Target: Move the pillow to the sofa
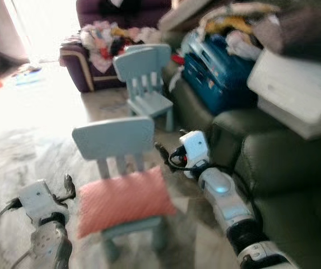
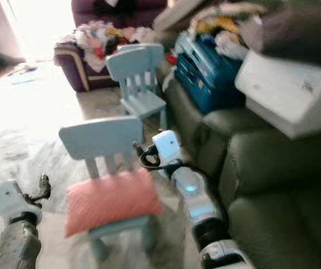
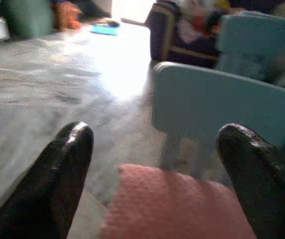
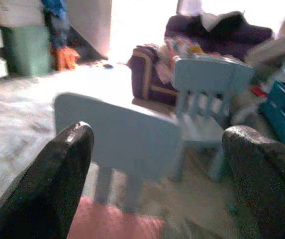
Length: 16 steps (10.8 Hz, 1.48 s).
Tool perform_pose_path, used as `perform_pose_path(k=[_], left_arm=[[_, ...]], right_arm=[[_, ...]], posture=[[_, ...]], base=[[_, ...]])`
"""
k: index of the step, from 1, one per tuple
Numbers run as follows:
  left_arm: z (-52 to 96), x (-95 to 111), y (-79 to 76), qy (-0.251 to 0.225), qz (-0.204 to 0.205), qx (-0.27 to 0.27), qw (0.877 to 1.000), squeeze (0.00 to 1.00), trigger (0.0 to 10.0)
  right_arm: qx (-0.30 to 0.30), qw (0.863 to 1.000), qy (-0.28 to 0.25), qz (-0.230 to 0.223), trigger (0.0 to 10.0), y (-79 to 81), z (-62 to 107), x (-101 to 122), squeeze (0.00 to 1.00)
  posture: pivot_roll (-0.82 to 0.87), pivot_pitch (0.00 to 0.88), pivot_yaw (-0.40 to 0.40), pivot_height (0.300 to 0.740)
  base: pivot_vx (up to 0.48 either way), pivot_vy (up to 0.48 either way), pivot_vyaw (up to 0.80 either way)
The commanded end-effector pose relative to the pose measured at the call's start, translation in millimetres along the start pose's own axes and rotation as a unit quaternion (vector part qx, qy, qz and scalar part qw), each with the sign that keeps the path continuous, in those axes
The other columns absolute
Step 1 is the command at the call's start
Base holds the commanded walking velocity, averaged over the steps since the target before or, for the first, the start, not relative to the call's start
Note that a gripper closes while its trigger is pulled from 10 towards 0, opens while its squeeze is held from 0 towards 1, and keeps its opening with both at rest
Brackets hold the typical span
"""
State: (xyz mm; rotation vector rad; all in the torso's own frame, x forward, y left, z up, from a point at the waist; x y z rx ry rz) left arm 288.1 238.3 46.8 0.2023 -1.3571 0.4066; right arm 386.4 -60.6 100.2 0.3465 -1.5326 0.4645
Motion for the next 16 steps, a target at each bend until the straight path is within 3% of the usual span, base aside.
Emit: perform_pose_path(k=[1,3,8,11,14,16], left_arm=[[-1.8,2,5.5,0.0,-0.009,0.007,1.0,0.0,10.0],[-1.9,2,7.4,0.001,-0.016,0.013,1.0,0.0,10.0],[-1.7,11,5.5,-0.02,-0.026,0.011,0.999,0.0,10.0],[-1.9,16,-1.8,-0.03,-0.038,-0.022,0.999,0.0,10.0],[-2.3,16,-2.7,-0.031,-0.027,-0.021,0.999,0.0,10.0],[-2.2,14,-2.3,-0.029,-0.021,-0.018,0.999,0.0,10.0]], right_arm=[[0.006,1.0,-0.015,0.0,10.0,3.9,-5.1,10,0.0],[0.005,1.0,-0.014,-0.002,10.0,4.0,-4.7,9,0.0],[0.0,1.0,-0.019,-0.007,10.0,3.0,-4.6,10,0.0],[0.004,1.0,-0.022,-0.003,10.0,6.9,-7.0,12,0.0],[0.005,1.0,-0.022,-0.002,10.0,7.4,-7.4,12,0.0],[0.005,1.0,-0.021,-0.001,10.0,6.5,-7.2,11,0.0]], posture=[[-0.14,0.0,0.032,0.74],[-0.14,0.0,0.034,0.74],[-0.13,0.0,0.04,0.74],[-0.12,0.0,0.052,0.74],[-0.13,0.0,0.05,0.74],[-0.13,0.0,0.049,0.74]], base=[[0.0,0.48,0.0],[0.0,0.48,0.0],[0.0,0.0,0.0],[0.0,0.0,0.0],[0.0,-0.459,0.0],[0.0,0.0,0.0]])
Point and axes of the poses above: a point about 5 cm out from each wrist's last joint towards the gripper, its own z axis pointing back from the gripper into the wrist, its own x axis along the axis of the wrist's last joint, y = z × x, the point moved 6 cm from there along -z, pointing out of the wrist towards the gripper, and after that the axes turned 5 degrees about -z, right-handed, at the moved point
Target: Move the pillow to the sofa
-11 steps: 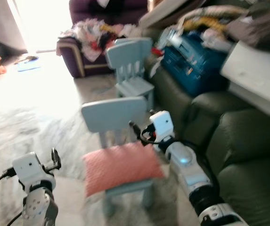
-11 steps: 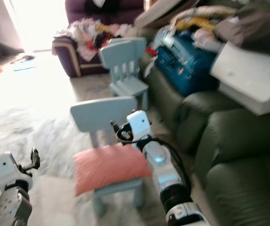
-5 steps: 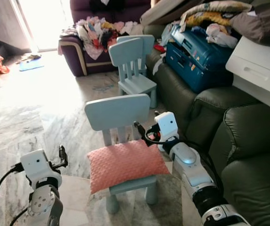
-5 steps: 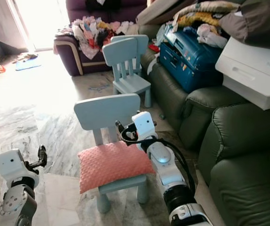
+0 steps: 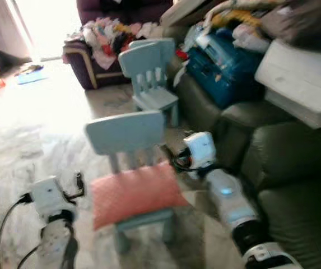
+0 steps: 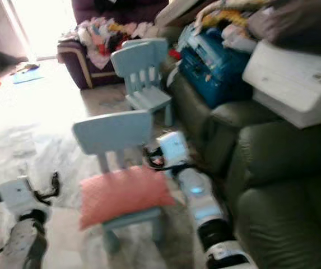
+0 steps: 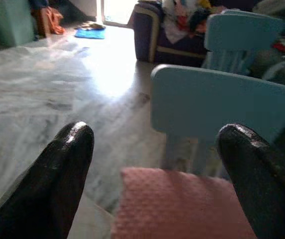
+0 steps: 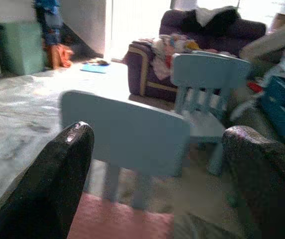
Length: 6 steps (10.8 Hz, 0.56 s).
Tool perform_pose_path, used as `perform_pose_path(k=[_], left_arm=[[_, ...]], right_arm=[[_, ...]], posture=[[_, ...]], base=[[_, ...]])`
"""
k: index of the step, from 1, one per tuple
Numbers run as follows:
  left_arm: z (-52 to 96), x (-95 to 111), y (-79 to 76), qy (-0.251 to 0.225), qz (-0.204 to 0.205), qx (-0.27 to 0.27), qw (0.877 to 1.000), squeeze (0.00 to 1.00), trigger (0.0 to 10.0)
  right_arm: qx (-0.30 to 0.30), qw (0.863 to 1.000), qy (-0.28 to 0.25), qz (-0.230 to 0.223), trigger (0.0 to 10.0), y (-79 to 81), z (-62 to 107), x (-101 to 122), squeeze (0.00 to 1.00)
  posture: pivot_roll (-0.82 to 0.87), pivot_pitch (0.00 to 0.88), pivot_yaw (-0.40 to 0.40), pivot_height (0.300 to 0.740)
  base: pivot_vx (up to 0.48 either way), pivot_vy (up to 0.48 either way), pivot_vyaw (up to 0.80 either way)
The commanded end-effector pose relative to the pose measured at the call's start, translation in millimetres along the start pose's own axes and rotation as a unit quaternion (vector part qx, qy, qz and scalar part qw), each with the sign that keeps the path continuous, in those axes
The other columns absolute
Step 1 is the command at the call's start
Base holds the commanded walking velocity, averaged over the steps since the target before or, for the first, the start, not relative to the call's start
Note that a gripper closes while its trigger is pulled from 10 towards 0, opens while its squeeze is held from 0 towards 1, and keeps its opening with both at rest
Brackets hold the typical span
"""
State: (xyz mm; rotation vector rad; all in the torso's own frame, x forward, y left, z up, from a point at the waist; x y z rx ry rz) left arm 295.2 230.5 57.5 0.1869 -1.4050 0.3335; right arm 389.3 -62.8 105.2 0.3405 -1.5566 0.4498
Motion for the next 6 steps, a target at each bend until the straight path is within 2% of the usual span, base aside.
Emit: perform_pose_path(k=[1,6], left_arm=[[-0.8,4.4,9.9,-0.007,-0.007,0.013,1.0,0.0,10.0],[-0.8,4.6,10.7,-0.01,0.002,0.021,1.0,0.0,10.0]], right_arm=[[0.012,1.0,-0.01,-0.001,10.0,10.3,-5.8,6.1,0.0],[0.016,1.0,-0.011,0.002,10.0,11.9,-7.0,7.6,0.0]], posture=[[-0.13,0.0,0.049,0.74],[-0.13,0.0,0.042,0.74]], base=[[0.0,0.0,0.0],[0.0,0.0,0.0]])
Point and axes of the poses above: a point about 5 cm out from each wrist's last joint towards the gripper, its own z axis pointing back from the gripper into the wrist, its own x axis along the axis of the wrist's last joint, y = z × x, the point moved 6 cm from there along -z, pointing out of the wrist towards the gripper, and after that the axes turned 5 degrees about -z, right-handed, at the moved point
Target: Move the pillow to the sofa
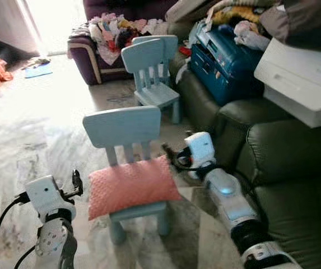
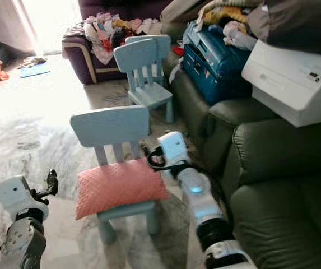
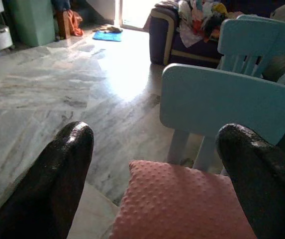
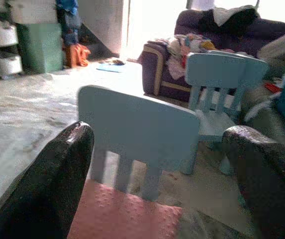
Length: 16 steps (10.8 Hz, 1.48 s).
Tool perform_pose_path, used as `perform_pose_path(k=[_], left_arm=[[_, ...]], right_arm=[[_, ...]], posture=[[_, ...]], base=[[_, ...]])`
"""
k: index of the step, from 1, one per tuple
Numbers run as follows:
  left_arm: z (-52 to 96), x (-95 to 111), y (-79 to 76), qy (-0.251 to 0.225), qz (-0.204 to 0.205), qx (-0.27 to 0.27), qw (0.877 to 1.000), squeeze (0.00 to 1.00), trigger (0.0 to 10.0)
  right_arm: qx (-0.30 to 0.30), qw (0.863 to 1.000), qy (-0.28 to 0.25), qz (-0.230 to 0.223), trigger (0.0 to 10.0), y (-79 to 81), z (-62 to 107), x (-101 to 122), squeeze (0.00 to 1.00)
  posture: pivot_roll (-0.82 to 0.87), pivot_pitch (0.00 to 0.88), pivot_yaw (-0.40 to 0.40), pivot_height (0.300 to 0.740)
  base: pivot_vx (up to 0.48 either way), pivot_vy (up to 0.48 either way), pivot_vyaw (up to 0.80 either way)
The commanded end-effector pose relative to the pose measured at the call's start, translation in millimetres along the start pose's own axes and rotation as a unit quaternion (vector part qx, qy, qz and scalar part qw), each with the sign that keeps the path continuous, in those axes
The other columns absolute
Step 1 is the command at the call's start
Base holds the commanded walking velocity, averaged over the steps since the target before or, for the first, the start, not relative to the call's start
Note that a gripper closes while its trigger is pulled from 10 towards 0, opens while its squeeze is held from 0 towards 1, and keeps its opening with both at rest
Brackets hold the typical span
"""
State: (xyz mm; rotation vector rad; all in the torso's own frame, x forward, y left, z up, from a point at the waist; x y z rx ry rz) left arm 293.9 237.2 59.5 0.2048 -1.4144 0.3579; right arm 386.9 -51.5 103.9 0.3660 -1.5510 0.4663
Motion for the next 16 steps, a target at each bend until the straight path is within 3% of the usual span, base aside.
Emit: perform_pose_path(k=[1,3,6,8,9,10,16], left_arm=[[-0.1,2,4.3,-0.004,-0.003,0.009,1.0,0.0,10.0],[0.1,1,6.5,-0.005,-0.005,0.014,1.0,0.0,10.0],[-1.1,3,10.7,-0.008,-0.01,0.022,1.0,0.0,10.0],[-2.5,5,16.8,-0.013,-0.032,0.024,0.999,0.0,10.0],[-4.4,7,18.8,-0.017,-0.024,0.023,0.999,0.0,10.0],[-4.8,12,14.4,-0.025,0.011,0.001,1.0,0.0,10.0],[-2.1,8,11.3,-0.024,0.019,-0.006,1.0,0.0,10.0]], right_arm=[[0.004,1.0,-0.011,0.005,10.0,1.2,-3.8,8,0.0],[0.01,1.0,-0.013,0.011,10.0,4.1,-3.9,9,0.0],[0.012,1.0,-0.015,0.011,10.0,6.8,-5.0,9,0.0],[0.011,1.0,-0.014,0.006,10.0,6.6,-6.0,9,0.0],[0.011,1.0,-0.015,0.005,10.0,7.3,-6.2,9,0.0],[0.011,1.0,-0.016,0.005,10.0,7.8,-6.3,10,0.0],[0.013,1.0,-0.017,0.009,10.0,7.5,-5.3,9,0.0]], posture=[[-0.13,0.0,0.043,0.74],[-0.13,0.0,0.042,0.74],[-0.12,0.0,0.039,0.74],[-0.12,0.0,0.039,0.74],[-0.12,0.0,0.04,0.74],[-0.12,0.0,0.042,0.74],[-0.12,0.0,0.041,0.74]], base=[[0.0,0.0,0.0],[0.0,0.0,0.0],[0.0,0.0,0.67],[0.0,0.0,0.0],[0.0,0.0,0.0],[0.0,0.0,0.0],[0.418,0.0,0.0]])
Point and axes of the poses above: a point about 5 cm out from each wrist's last joint towards the gripper, its own z axis pointing back from the gripper into the wrist, its own x axis along the axis of the wrist's last joint, y = z × x, the point moved 6 cm from there along -z, pointing out of the wrist towards the gripper, and after that the axes turned 5 degrees about -z, right-handed, at the moved point
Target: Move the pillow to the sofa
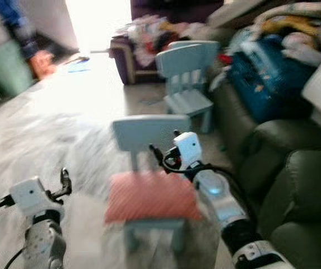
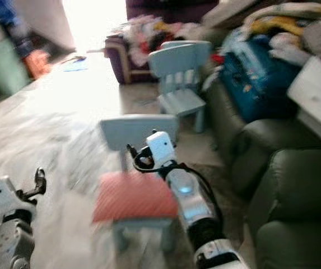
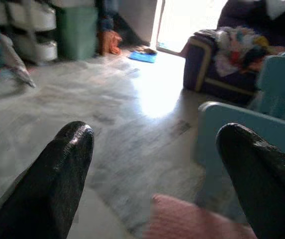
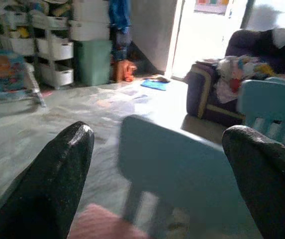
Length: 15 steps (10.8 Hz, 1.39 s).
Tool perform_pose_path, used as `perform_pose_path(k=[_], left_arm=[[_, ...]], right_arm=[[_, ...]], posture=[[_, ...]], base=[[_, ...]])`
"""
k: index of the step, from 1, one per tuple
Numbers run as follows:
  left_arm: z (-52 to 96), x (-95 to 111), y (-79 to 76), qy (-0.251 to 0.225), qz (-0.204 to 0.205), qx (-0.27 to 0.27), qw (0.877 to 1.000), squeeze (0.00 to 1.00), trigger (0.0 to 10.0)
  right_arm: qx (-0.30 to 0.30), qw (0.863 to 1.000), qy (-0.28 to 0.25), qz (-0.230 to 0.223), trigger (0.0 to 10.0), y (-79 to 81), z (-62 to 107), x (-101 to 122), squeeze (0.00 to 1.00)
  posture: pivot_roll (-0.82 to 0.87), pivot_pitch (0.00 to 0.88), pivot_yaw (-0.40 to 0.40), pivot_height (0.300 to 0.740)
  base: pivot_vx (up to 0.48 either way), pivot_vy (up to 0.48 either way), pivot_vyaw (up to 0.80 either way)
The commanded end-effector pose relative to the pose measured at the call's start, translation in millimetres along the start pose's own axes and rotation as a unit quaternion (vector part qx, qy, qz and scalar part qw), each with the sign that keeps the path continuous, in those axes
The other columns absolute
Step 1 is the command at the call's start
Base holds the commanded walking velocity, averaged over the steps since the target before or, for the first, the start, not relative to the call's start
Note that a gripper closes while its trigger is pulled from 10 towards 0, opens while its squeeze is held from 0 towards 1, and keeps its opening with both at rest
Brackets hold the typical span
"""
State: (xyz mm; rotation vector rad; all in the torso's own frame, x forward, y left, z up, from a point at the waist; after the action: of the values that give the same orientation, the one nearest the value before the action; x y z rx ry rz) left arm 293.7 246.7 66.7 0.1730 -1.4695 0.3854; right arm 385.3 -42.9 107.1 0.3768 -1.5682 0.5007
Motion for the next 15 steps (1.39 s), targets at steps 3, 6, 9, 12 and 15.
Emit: perform_pose_path(k=[3,6,9,12,15], left_arm=[[1.0,-3,4.3,0.005,-0.001,0.008,1.0,0.0,10.0],[0.2,-10,8.3,0.027,0.008,0.033,0.999,0.0,10.0],[-2.0,-9,9.1,0.029,0.007,0.04,0.999,0.0,10.0],[-3.5,-10,9.8,0.033,0.004,0.039,0.999,0.0,10.0],[-4.2,-12,8.5,0.04,0.007,0.035,0.999,0.0,10.0]], right_arm=[[0.002,1.0,-0.008,0.002,10.0,-0.7,-1.7,5,0.0],[0.002,1.0,-0.006,0.003,10.0,-1.0,-1.1,4,0.0],[0.001,1.0,-0.005,0.002,10.0,-0.6,-1.1,3,0.0],[0.0,1.0,-0.004,-0.001,10.0,-0.4,-0.9,3,0.0],[-0.001,1.0,-0.005,0.0,10.0,-1.2,-1.2,3,0.0]], posture=[[-0.12,0.0,0.04,0.74],[-0.13,0.0,0.038,0.74],[-0.13,0.0,0.04,0.74],[-0.13,0.0,0.04,0.74],[-0.13,0.0,0.04,0.74]], base=[[0.391,0.0,0.0],[0.0,0.0,0.0],[0.0,0.0,0.0],[0.0,0.0,0.0],[0.0,0.48,0.0]])
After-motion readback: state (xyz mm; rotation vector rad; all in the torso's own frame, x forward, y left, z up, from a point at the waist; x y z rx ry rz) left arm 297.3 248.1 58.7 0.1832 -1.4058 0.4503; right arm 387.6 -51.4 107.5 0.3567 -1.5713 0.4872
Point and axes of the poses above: a point about 5 cm out from each wrist's last joint towards the gripper, its own z axis pointing back from the gripper into the wrist, its own x axis along the axis of the wrist's last joint, y = z × x, the point moved 6 cm from there along -z, pointing out of the wrist towards the gripper, and after that the axes turned 5 degrees about -z, right-handed, at the moved point
